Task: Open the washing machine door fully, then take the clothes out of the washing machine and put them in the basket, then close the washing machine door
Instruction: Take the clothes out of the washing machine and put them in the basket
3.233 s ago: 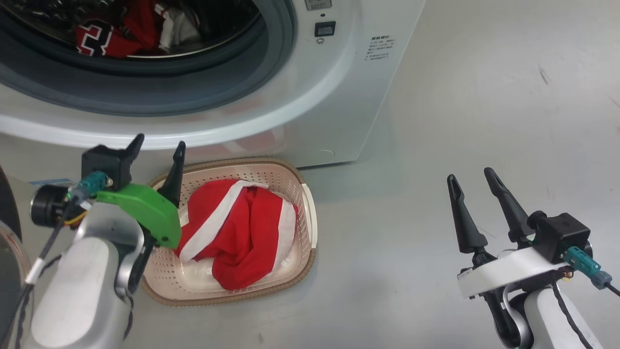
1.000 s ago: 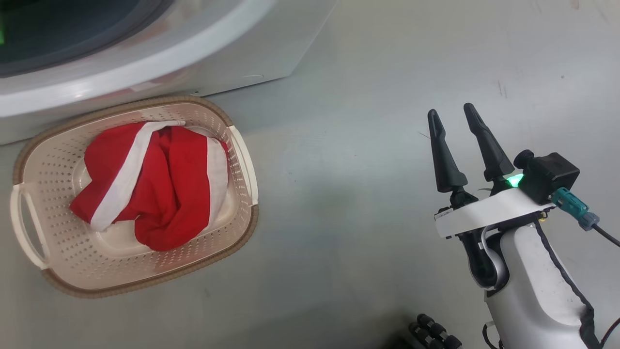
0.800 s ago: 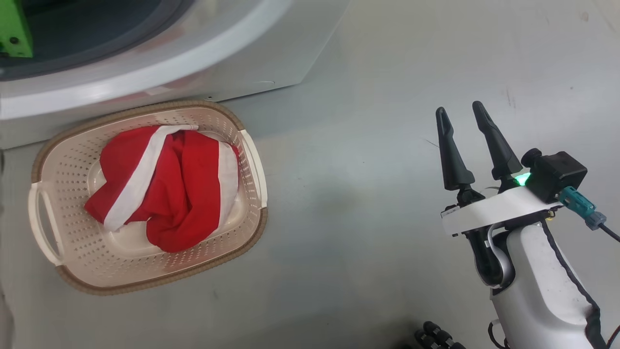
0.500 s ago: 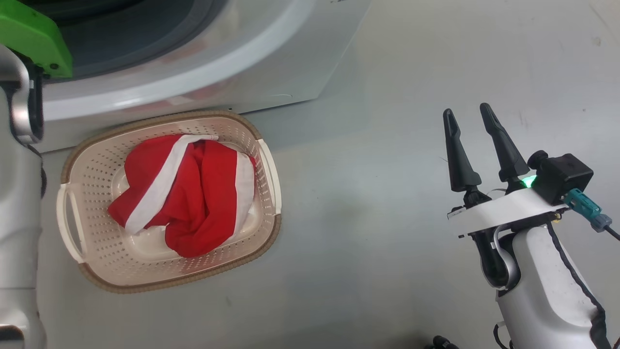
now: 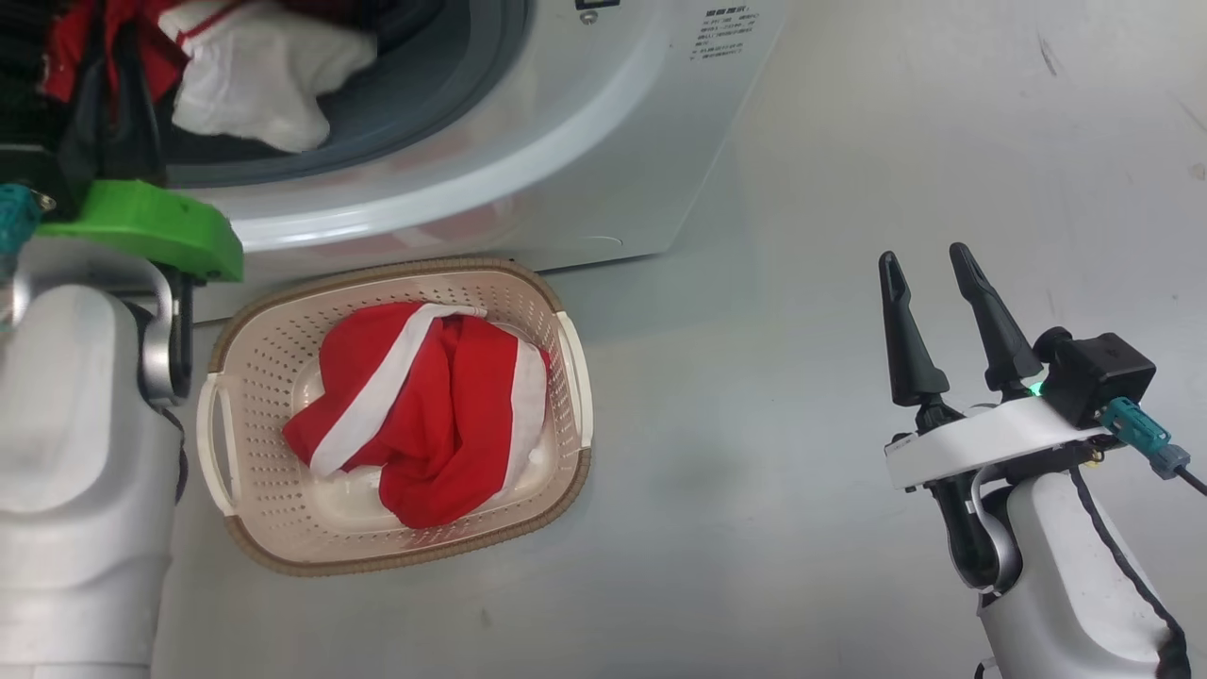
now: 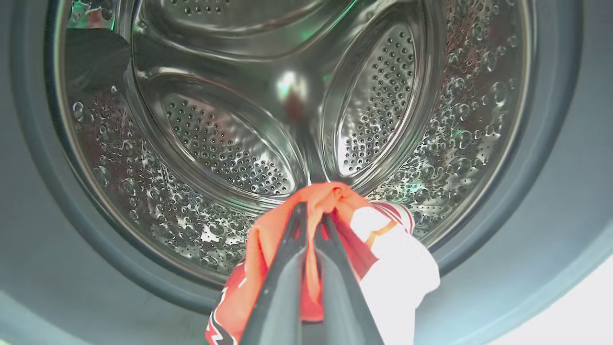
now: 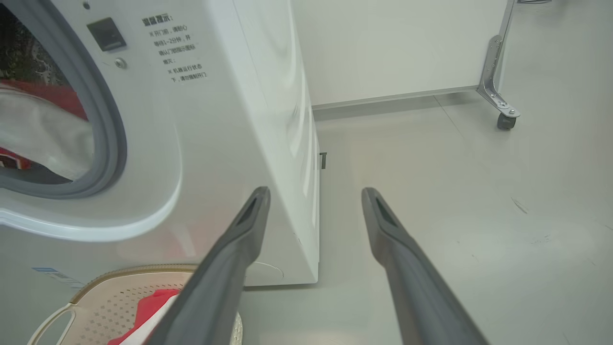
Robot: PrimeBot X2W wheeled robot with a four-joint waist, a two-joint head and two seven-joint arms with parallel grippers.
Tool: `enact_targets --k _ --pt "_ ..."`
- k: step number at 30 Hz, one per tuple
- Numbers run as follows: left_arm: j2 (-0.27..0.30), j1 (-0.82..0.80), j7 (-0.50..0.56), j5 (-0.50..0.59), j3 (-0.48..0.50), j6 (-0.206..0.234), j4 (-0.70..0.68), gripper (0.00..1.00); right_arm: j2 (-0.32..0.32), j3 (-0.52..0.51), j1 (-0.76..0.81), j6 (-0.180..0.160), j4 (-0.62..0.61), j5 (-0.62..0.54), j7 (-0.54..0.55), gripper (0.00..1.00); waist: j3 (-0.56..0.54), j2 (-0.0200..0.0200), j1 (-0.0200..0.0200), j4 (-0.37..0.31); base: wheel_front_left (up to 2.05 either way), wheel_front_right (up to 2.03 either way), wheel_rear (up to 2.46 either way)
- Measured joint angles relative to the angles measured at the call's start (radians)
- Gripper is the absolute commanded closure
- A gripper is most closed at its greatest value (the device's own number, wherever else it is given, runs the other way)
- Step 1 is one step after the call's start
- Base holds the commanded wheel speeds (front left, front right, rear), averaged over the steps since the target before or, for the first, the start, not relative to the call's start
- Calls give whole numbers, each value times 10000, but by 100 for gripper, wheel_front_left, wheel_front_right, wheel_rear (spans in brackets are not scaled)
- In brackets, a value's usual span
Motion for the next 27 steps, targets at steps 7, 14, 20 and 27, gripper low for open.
enact_targets --k 7,14,20,27 --pt "-263 1228 -234 -2 -82 13 -472 100 -59 -46 379 -2 150 -73 0 0 -644 0 0 249 0 0 0" --pt "-625 2395 -320 -4 -205 50 -1154 100 -125 -102 849 -19 313 -75 0 0 -1338 0 0 474 0 0 0" --pt "-771 3292 -403 -2 -299 132 -1827 100 -140 -88 1211 -86 380 -86 0 0 -1952 0 -1 653 0 0 0" --pt "-882 4194 -405 -4 -378 194 -2615 100 -157 -44 1562 -96 322 -86 8 0 -2500 0 -1 945 0 0 0"
